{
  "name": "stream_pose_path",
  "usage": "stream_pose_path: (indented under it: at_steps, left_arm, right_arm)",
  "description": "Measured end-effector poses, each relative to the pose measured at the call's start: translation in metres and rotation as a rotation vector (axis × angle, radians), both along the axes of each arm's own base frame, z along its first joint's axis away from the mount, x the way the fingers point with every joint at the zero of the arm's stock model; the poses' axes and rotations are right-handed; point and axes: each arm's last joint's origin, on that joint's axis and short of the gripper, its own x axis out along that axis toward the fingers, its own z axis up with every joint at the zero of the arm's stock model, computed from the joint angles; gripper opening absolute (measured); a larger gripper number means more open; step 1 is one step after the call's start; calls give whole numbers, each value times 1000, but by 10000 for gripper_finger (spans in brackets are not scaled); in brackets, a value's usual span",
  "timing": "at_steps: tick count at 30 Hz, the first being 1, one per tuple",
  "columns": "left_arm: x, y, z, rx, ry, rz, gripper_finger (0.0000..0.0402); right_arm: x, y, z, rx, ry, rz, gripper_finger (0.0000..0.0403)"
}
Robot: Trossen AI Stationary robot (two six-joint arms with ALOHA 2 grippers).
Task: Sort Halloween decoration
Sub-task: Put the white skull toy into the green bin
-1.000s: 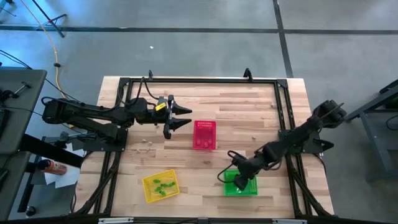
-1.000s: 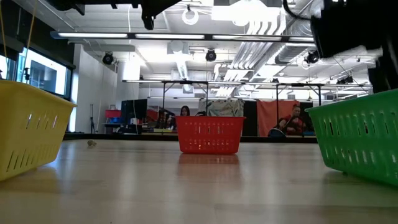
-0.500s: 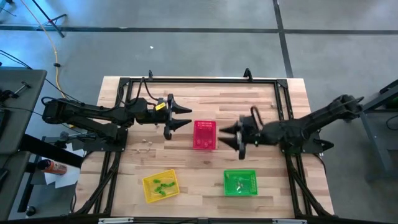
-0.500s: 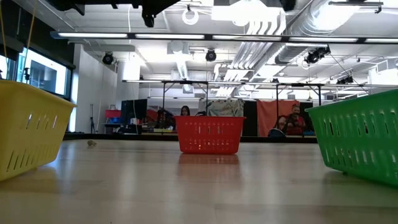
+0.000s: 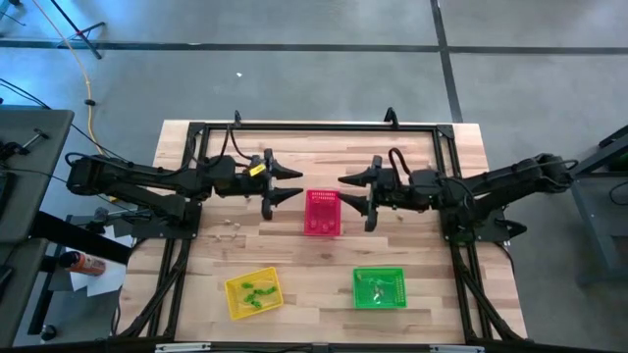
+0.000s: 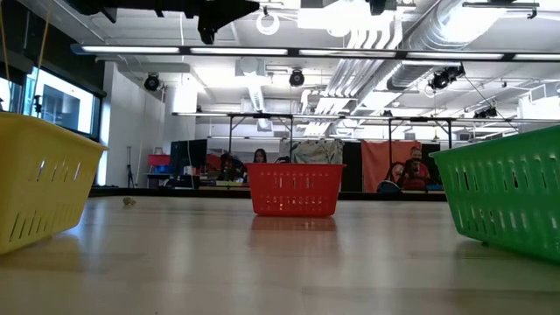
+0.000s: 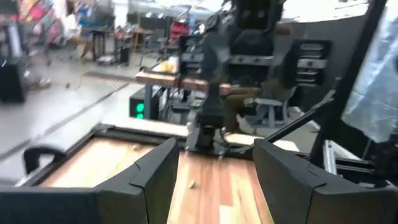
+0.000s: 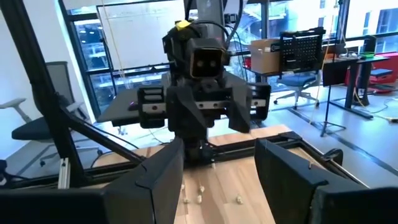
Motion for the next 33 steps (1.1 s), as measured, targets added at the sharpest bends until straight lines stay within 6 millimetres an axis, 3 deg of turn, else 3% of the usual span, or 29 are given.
stream_pose_path:
  at_steps: [3,8,16,21,33]
  left_arm:
    - [2,1,-1,-66,118,49,195]
    - [-7,9,0,-119,581,251,195]
    - [-42,40,-51,-380,1219,579,195]
    - [-42,54,-83,-398,1406,504,195]
    - [-28,74,-135,-422,1638,352,195]
  right_arm:
    - [0,-1,-1,-1,8,4,193]
    - [1,-3,-6,49,56,-3,193]
    - [0,-5,-13,124,108,-12,193]
    - [0,-5,-13,165,104,-10,193]
    - [0,-5,-14,214,110,-12,193]
